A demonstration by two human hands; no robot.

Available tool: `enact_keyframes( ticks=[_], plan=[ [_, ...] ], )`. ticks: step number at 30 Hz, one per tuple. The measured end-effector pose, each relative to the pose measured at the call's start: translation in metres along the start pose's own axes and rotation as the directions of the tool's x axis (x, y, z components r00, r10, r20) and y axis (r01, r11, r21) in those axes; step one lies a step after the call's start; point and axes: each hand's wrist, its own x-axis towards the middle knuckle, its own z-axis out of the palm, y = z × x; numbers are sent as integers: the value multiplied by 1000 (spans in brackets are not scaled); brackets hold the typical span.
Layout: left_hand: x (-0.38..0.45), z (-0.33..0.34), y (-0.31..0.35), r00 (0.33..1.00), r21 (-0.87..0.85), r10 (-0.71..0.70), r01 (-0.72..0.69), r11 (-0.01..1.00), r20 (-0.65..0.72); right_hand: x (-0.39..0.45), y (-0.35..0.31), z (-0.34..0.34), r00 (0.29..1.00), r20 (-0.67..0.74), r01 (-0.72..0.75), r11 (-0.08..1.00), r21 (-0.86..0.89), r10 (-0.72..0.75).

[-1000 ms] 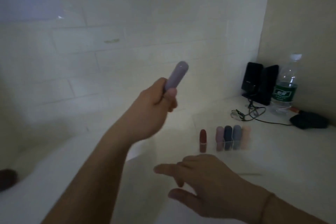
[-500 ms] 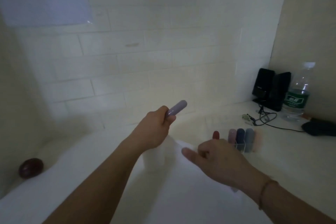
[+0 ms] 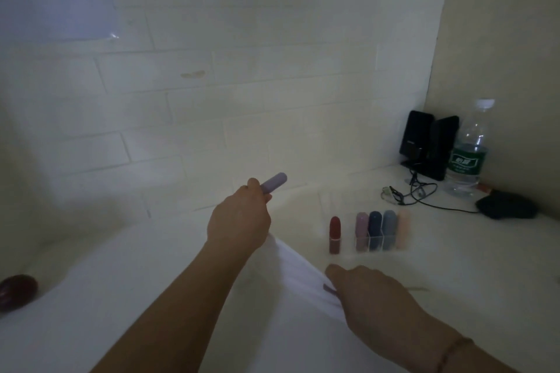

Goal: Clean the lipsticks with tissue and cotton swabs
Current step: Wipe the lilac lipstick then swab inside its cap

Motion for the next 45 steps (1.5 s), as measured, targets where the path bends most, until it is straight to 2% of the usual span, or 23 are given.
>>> enact_keyframes(
  ticks=[5,9,12,15,19,22,25,28,30,33,35,37,40,42,43,45],
  plan=[
    [0,2,0,1000,0,-13,13,1000,-5,-10,-6,-15,1000,20,20,1000,-1,-20],
    [1,1,4,1000,36,-18,17,999,19,-12,-11,-12,1000,-16,-7,996,-87,6],
    [3,1,5,1000,69,-18,16,998,25,-18,-8,-12,999,17,-41,994,-104,43],
    [7,1,4,1000,119,2,-5,993,27,-28,23,-10,994,96,-44,998,-35,47],
    [10,4,15,999,60,31,-33,998,21,-35,53,-12,980,194,-61,991,121,37],
    [11,6,28,995,97,92,-90,991,-23,-38,63,-16,987,80,-148,980,131,139],
    [8,4,35,996,75,84,-81,994,-37,-38,77,-19,967,-112,-205,960,190,229],
    [-1,-3,27,997,50,24,-21,999,-68,-34,93,-18,913,-314,-151,931,334,261],
    [-6,-10,16,995,34,-16,19,999,-98,-33,98,-20,883,-363,-90,867,490,297],
    [-7,-17,3,991,13,-49,51,999,-128,-31,97,-28,820,-476,13,820,572,319],
    [-7,-24,6,974,24,24,-19,1000,-226,-31,95,-35,786,-547,91,820,564,289],
    [-12,-31,30,950,-37,102,-118,992,-294,-28,91,-45,764,-593,176,802,571,255],
    [-31,-22,93,954,-264,248,-286,921,-167,-14,89,-57,820,-527,237,704,670,226],
    [-41,-3,124,908,-356,397,-417,836,-131,-4,89,-57,852,-463,248,591,768,243],
    [-43,7,130,888,-411,446,-452,792,-116,-1,88,-54,848,-461,253,565,785,261],
    [-42,26,130,867,-504,493,-456,733,-67,2,90,-44,808,-510,254,606,754,295]
  ],
)
